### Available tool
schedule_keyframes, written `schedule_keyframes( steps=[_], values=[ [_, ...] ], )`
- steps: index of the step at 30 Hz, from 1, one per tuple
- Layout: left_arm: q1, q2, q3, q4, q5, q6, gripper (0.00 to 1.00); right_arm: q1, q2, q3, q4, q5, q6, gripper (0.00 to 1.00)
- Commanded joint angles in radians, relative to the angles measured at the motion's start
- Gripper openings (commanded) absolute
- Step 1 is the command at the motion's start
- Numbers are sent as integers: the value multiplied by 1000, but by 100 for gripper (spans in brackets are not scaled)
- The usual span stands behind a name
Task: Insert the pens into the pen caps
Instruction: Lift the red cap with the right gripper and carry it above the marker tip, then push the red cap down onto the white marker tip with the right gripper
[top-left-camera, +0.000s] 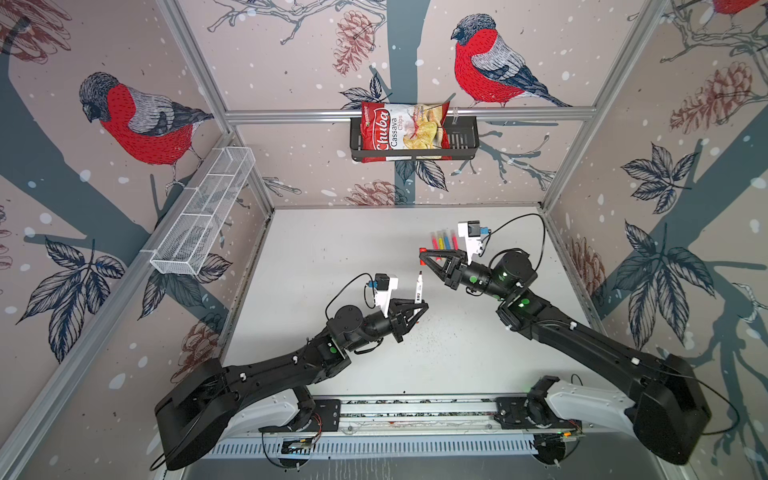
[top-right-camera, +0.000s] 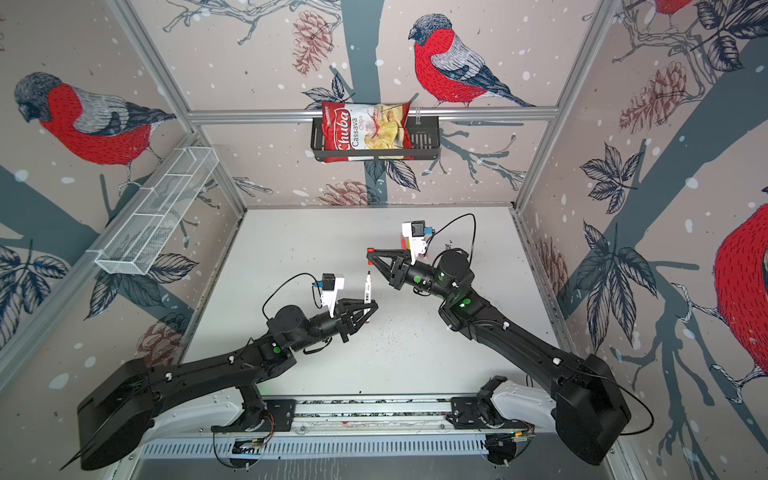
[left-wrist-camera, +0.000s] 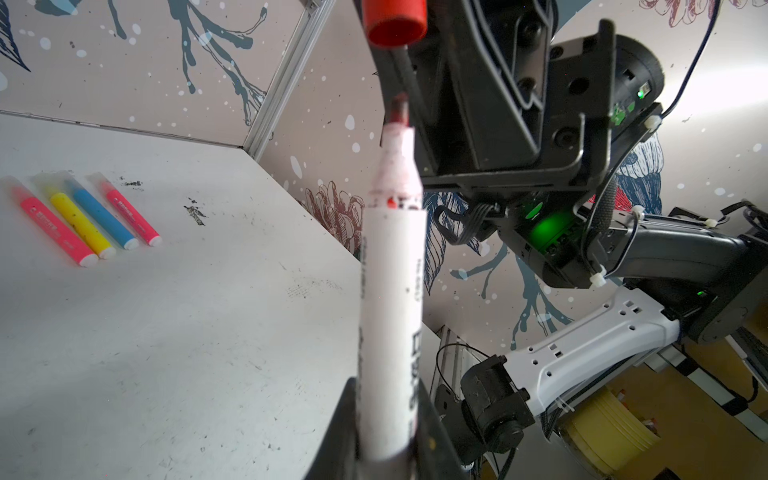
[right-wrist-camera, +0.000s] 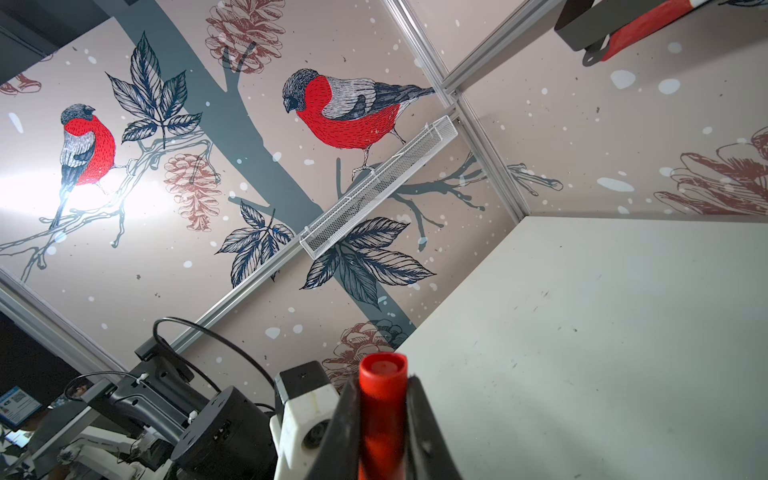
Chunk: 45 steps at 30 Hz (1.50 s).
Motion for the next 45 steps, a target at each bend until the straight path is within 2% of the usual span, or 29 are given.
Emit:
schedule_keyframes(
  steps=[1,15,28,39,45],
  values=[
    [-1,0,11,59,5,5,0,11,-12,-9,48,19,7,14],
    [-1,-32,15,50,-1,2,0,59,-36,-57,87,44,12,14],
    [-1,-56,9,95,1,-19,0,156,-33,-112,88,79,-46,14],
    [-1,-127,-15,99,-41,-18,0,218,-27,-210,100,150,-51,13],
    [0,-148,-14,73,-68,2,0,235,-27,-210,56,165,-75,14]
  ],
)
